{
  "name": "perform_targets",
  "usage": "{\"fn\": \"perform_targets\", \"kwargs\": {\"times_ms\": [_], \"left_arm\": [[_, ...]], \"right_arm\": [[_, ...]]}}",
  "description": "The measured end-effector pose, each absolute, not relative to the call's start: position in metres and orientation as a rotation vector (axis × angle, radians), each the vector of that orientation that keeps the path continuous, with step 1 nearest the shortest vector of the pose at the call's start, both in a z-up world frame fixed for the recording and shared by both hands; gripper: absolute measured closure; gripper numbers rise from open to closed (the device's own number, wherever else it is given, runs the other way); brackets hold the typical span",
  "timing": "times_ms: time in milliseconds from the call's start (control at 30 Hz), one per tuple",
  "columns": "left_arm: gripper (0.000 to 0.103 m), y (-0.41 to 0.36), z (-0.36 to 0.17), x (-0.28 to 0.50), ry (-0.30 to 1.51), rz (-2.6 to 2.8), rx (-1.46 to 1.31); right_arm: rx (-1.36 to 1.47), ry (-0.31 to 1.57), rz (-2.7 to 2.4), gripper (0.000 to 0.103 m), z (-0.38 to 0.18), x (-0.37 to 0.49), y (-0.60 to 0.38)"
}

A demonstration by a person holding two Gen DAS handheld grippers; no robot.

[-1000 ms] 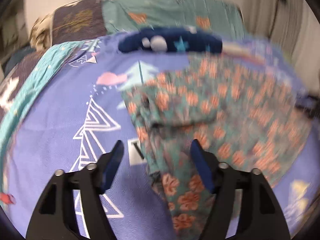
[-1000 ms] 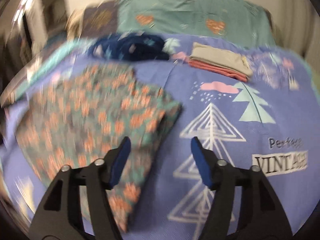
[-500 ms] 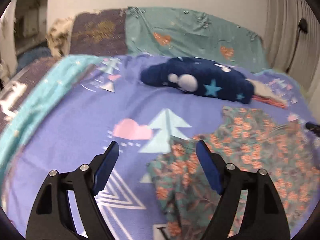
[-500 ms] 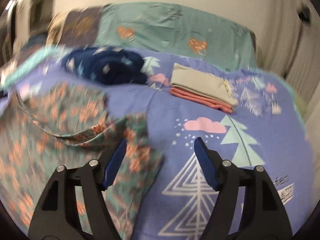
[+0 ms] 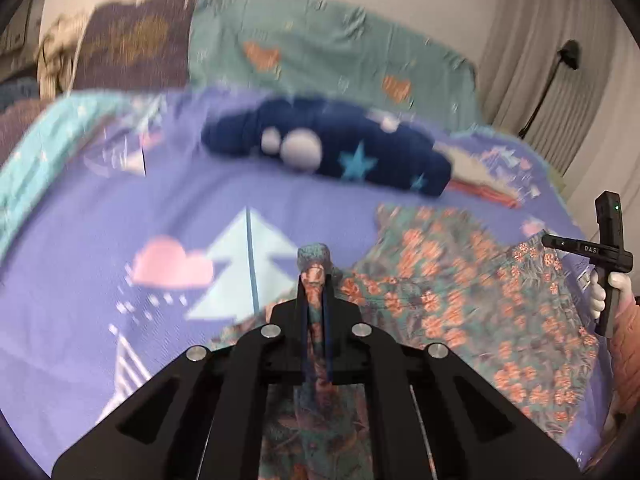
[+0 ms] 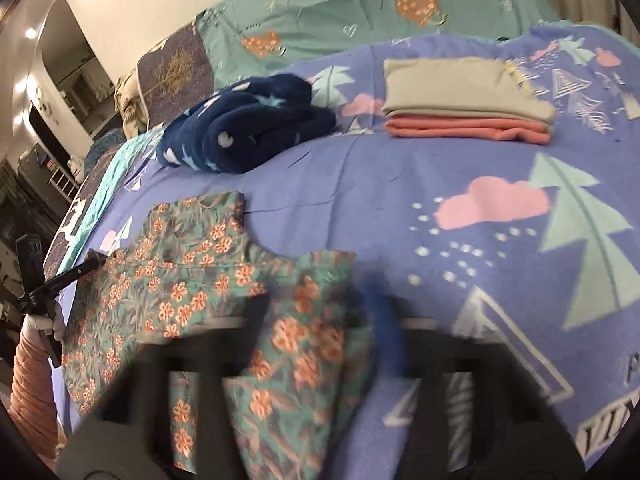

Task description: Fold small clothes

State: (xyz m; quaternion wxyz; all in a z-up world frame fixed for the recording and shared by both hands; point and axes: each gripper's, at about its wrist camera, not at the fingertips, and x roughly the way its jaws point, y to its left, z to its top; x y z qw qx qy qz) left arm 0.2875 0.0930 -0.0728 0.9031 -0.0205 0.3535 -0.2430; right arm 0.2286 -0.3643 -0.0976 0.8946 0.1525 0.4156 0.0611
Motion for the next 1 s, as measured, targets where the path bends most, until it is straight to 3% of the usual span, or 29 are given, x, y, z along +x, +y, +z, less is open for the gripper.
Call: {"fn": "perform_targets", "kwargs": {"times_ms": [267, 333, 400, 433, 467, 567, 667, 833, 933, 1000], "left_arm": [[0.096, 0.099, -0.034, 0.316, 0.651, -0.454, -0.033], [0.087, 0.087, -0.055, 0.343, 0.707, -0.379, 0.042], [0.080, 0.084, -0.075, 0.356, 0.762, -0.323, 0.069], [0.079, 0.085, -0.085, 0.359, 0.788, -0.309, 0.064], [0.076, 0.087, -0.091, 0.357, 0.806, -0.305, 0.047], [0.064, 0.096, -0.086, 0.327, 0.771, -0.337, 0.016], [0.049, 0.099, -0.071, 0.274, 0.736, -0.412, 0.000], [0.047, 0.087, -0.069, 0.198, 0.742, -0.507, 0.007], [0.047, 0.056, -0.074, 0.168, 0.781, -0.597, 0.008], [0.047, 0.027, -0.073, 0.155, 0.783, -0.667, 0.037]], "right_arm": [[0.321, 0.588, 0.132, 0.096, -0.027, 0.204, -0.368], [0.325, 0.593, 0.117, 0.094, -0.026, 0.222, -0.369], [0.311, 0.656, 0.073, 0.081, -0.042, 0.250, -0.368], [0.292, 0.700, 0.041, 0.067, -0.052, 0.260, -0.368], [0.276, 0.737, 0.012, 0.062, -0.061, 0.266, -0.368], [0.262, 0.776, -0.025, 0.061, -0.082, 0.261, -0.366], [0.198, 0.719, -0.107, 0.049, -0.081, 0.221, -0.365], [0.283, 0.684, -0.139, 0.052, -0.080, 0.137, -0.377], [0.368, 0.767, -0.116, 0.078, -0.094, 0.102, -0.384], [0.388, 0.812, -0.124, 0.087, -0.103, 0.087, -0.390]]}}
